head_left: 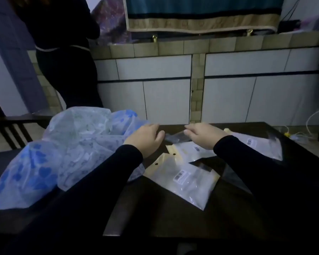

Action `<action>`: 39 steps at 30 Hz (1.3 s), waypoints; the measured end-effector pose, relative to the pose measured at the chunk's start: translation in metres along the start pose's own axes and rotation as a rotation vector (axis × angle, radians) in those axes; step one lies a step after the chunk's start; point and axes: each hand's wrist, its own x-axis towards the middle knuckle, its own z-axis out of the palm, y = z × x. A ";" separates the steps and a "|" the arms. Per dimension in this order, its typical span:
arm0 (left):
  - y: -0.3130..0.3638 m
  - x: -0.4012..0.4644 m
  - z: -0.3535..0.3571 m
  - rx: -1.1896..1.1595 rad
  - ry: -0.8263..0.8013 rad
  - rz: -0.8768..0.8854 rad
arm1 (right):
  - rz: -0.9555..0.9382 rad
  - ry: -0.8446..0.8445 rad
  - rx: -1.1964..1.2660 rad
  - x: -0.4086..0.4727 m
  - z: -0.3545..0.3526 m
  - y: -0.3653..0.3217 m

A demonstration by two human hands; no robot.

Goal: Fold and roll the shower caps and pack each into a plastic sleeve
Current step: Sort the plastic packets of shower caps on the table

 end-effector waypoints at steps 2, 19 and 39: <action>-0.002 -0.008 0.011 0.026 0.018 0.010 | 0.001 0.005 -0.026 -0.002 0.012 0.002; 0.016 -0.047 0.059 0.224 -0.021 0.030 | -0.043 -0.016 0.120 -0.021 0.059 0.006; -0.007 -0.016 0.071 -0.208 -0.042 -0.385 | 0.297 0.086 0.509 -0.011 0.072 0.003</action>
